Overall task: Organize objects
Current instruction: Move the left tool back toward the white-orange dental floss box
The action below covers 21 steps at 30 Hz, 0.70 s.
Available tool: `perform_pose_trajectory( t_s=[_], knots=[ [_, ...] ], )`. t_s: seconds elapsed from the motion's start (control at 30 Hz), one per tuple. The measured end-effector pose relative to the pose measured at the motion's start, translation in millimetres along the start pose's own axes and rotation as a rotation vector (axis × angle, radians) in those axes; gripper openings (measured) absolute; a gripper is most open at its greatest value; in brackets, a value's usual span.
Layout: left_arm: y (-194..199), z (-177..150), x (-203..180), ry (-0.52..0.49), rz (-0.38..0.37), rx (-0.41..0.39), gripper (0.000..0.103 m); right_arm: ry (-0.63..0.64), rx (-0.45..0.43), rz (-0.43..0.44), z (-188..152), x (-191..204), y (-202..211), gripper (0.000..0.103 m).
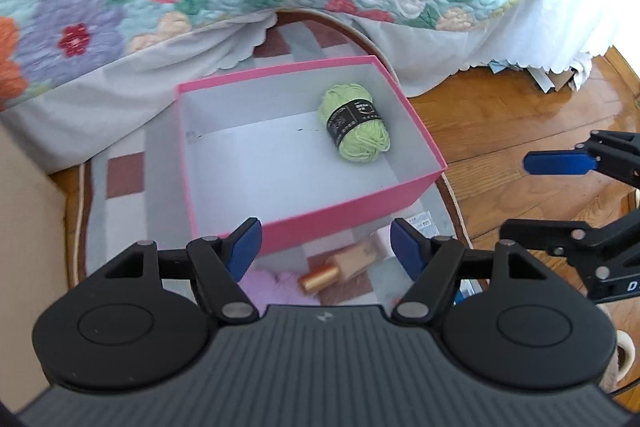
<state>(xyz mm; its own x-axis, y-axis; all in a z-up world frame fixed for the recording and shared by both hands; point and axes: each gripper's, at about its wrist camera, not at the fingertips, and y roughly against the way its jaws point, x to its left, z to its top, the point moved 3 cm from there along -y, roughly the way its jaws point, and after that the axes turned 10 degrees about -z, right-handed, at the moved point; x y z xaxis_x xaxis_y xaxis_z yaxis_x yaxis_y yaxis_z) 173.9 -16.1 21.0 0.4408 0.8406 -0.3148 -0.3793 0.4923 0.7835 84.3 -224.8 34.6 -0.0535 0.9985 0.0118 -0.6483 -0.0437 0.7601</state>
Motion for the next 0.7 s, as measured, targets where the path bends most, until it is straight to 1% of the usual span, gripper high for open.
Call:
perform_pose_trajectory(
  t_s=[0.07, 0.1, 0.17, 0.3, 0.37, 0.43, 0.53, 0.6, 0.7],
  knots=[
    [13, -6, -1, -0.005, 0.001, -0.012, 0.072, 0.026, -0.014, 0.006, -1, 8, 12, 0.082],
    [20, -10, -1, -0.012, 0.001, -0.019, 0.075, 0.035, -0.021, 0.013, -1, 10, 18, 0.083],
    [30, -18, -2, -0.016, 0.007, -0.024, 0.076, 0.050, -0.035, 0.020, -5, 15, 29, 0.085],
    [39, -38, -4, 0.002, -0.020, -0.001, 0.078, 0.069, -0.040, 0.059, -13, 22, 38, 0.086],
    [40, -47, -6, 0.008, -0.025, 0.007, 0.079, 0.096, -0.037, 0.078, -19, 27, 36, 0.089],
    [40, -56, -7, 0.004, -0.024, 0.008, 0.080, 0.127, -0.027, 0.093, -28, 33, 30, 0.089],
    [36, -72, -9, -0.007, -0.010, -0.020, 0.085, 0.174, -0.003, 0.121, -40, 40, 21, 0.089],
    [31, -83, -10, -0.009, -0.017, -0.011, 0.085, 0.209, -0.005, 0.139, -47, 45, 15, 0.089],
    [20, -96, -10, 0.007, -0.029, 0.004, 0.087, 0.237, 0.013, 0.171, -59, 51, 5, 0.089]
  ],
)
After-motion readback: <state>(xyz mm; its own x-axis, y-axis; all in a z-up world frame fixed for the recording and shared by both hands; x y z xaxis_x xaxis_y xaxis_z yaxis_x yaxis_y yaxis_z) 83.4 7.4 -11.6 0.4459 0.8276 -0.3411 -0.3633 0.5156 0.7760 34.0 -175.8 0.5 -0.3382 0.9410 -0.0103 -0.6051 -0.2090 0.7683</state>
